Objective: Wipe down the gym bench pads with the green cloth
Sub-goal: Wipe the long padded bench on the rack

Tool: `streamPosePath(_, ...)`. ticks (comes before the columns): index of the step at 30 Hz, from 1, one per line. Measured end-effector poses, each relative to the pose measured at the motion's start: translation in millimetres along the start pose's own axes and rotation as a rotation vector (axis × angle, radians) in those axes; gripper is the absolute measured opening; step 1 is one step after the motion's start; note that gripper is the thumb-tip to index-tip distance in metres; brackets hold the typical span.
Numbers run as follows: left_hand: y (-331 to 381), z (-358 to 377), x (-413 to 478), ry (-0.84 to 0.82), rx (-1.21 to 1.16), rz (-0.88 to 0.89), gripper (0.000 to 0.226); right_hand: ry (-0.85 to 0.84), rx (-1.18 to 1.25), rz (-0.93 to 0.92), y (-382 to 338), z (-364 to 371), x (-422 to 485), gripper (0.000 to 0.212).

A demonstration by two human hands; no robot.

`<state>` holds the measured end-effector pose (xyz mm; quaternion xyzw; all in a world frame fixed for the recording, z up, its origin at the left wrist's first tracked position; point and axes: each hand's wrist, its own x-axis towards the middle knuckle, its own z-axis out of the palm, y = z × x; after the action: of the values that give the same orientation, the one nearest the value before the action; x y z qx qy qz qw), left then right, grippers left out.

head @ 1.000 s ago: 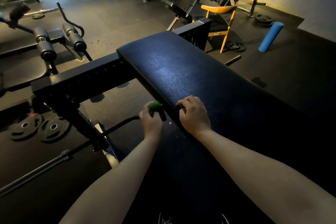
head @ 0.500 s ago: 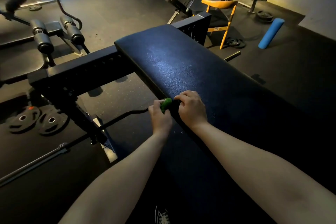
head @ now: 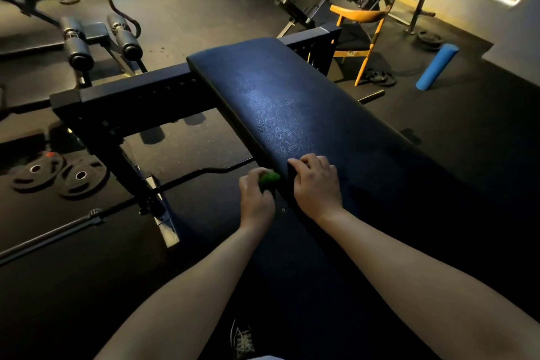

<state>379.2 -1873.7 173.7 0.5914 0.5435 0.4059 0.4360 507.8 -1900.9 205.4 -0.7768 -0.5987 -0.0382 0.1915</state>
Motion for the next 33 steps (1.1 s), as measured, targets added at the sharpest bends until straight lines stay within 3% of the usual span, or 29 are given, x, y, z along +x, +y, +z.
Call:
streamPosePath(3, 9.0, 2.5, 20.8, 0.155, -0.083, -0.128, 0.046, -0.008, 0.067, 0.018, 1.0, 0.0, 4.2, 0.04)
streamPosePath(17, 21.3, 30.2, -41.5, 0.069, 0.075, -0.073, 0.031, -0.176, 0.241, 0.024, 16.0, -25.4, -10.3, 0.03)
streamPosePath(23, 22.8, 36.1, -83.5, 0.039, 0.113, 0.013, 0.024, -0.068, 0.097, -0.043, 26.8, -26.8, -45.9, 0.031)
streamPosePath(28, 18.5, 30.2, -82.2, 0.084, 0.032, -0.053, 0.043, -0.043, 0.159, -0.045, 30.0, -27.0, -48.3, 0.03)
streamPosePath(31, 20.4, 24.5, -55.0, 0.197, -0.034, -0.159, 0.046, -0.044, 0.173, -0.039, 28.5, -26.4, -46.7, 0.03)
streamPosePath(33, 22.3, 25.5, -37.7, 0.174, -0.018, -0.176, 0.047, -0.052, 0.177, -0.034, 29.0, -25.7, -43.7, 0.028)
